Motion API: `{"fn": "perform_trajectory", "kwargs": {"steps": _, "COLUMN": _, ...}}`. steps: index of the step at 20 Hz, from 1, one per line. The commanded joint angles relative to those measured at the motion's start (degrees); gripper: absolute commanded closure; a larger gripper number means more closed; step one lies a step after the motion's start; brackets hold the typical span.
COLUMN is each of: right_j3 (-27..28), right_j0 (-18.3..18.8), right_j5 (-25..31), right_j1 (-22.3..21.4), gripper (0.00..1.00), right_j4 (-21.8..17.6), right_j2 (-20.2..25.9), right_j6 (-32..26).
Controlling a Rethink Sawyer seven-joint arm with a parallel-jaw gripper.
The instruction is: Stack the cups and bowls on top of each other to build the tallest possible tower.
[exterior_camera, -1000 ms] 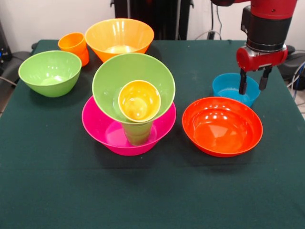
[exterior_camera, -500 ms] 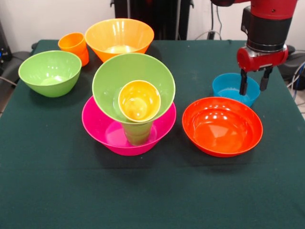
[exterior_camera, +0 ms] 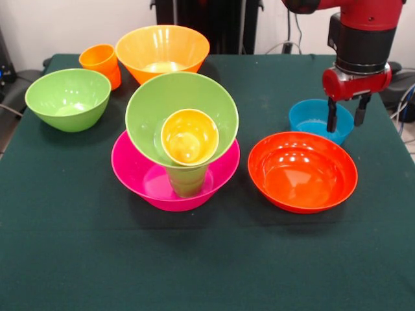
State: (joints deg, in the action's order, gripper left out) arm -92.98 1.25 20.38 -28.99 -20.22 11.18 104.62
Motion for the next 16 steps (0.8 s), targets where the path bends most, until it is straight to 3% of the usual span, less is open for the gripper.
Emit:
{"fn": "perform_trajectory", "kwargs": {"steps": 1, "right_j3": -1.7, "right_j0": -0.8, "right_j5": -3.2, "right_j1": 2.3, "gripper": 0.0, "right_j4": -1.0, "right_j2": 2.4, "right_j6": 4.9}}
{"fn": "perform_trajectory", "kwargs": {"steps": 16, "right_j3": -1.5, "right_j0": -1.5, "right_j5": -4.4, "right_j1": 3.3, "gripper": 0.0, "right_j4": -1.1, "right_j2": 1.7, "right_j6": 5.7}}
